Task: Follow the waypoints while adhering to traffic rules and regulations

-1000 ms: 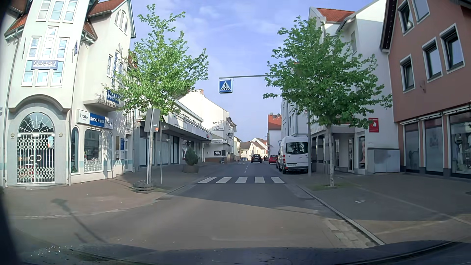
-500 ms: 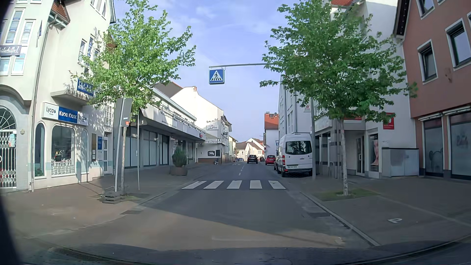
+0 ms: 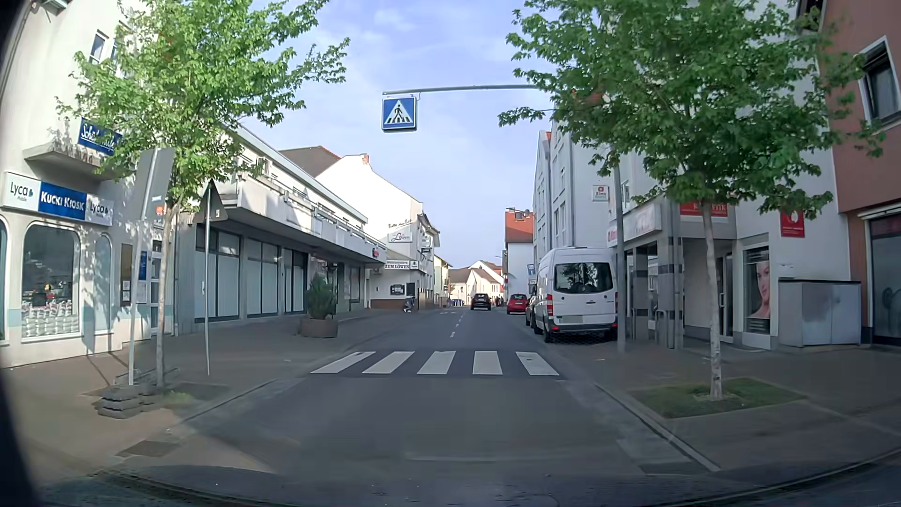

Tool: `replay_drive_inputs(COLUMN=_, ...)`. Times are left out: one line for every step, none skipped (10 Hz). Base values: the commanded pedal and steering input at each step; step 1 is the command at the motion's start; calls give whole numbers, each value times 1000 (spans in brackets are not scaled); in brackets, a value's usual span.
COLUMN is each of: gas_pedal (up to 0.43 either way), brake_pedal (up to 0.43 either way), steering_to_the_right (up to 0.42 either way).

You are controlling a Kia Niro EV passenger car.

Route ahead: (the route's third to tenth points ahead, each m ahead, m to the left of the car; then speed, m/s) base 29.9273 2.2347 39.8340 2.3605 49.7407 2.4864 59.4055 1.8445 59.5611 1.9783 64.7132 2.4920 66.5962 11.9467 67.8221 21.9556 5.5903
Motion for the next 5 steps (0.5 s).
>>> replay_drive_inputs(gas_pedal=169, brake_pedal=0, steering_to_the_right=1)
replay_drive_inputs(gas_pedal=169, brake_pedal=0, steering_to_the_right=1)
replay_drive_inputs(gas_pedal=169, brake_pedal=0, steering_to_the_right=1)
replay_drive_inputs(gas_pedal=169, brake_pedal=0, steering_to_the_right=0)
replay_drive_inputs(gas_pedal=169, brake_pedal=0, steering_to_the_right=-1)
